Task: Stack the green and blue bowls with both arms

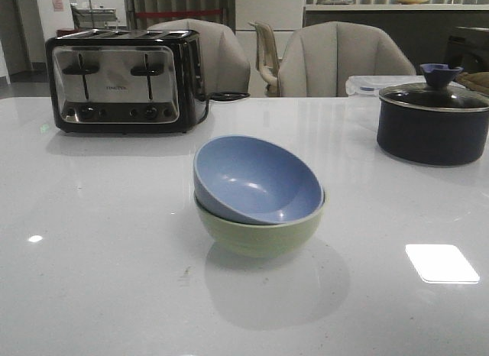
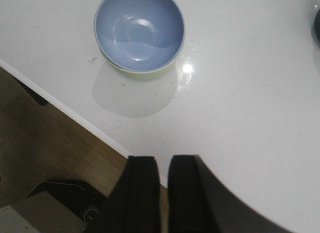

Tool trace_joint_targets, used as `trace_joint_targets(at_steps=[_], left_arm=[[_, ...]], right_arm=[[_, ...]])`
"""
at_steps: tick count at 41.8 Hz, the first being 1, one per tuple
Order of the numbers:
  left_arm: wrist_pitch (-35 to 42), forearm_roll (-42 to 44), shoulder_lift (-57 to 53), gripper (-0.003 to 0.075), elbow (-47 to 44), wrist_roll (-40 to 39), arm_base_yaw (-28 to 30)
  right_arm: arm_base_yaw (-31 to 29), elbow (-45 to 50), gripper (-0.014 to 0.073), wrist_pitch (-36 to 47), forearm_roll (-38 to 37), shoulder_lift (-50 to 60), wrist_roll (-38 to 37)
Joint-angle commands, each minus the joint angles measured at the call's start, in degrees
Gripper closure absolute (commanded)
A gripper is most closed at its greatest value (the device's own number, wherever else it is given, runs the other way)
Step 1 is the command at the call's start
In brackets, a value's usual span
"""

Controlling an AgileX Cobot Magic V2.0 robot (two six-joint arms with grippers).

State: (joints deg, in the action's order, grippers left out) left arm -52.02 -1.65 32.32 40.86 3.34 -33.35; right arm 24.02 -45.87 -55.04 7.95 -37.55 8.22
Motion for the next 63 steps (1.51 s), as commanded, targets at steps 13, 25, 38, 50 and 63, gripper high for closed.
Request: trace_joint_targets(at_steps=[13, 25, 38, 50, 63], left_arm=[[4.5, 0.1, 0.1, 0.0298, 1.6, -0.5, -0.5], [4.5, 0.1, 0.1, 0.0570, 1.6, -0.5, -0.5], [5.6, 0.1, 0.1, 0.0619, 1.6, -0.5, -0.5], [5.4, 0.1, 0.1, 0.0619, 1.6, -0.5, -0.5], [5.4, 0.1, 0.1, 0.0619, 1.6, -0.5, -0.5]], right_arm=[[-0.1, -1.4, 0.0551, 3.1, 0.2, 0.1, 0.7], [-0.1, -1.4, 0.0551, 3.1, 0.2, 0.1, 0.7], [-0.1, 2.0, 0.0551, 6.1, 0.2, 0.1, 0.7], [-0.1, 3.1, 0.0551, 6.5, 0.2, 0.1, 0.7], [-0.1, 3.1, 0.0551, 6.5, 0.2, 0.1, 0.7]])
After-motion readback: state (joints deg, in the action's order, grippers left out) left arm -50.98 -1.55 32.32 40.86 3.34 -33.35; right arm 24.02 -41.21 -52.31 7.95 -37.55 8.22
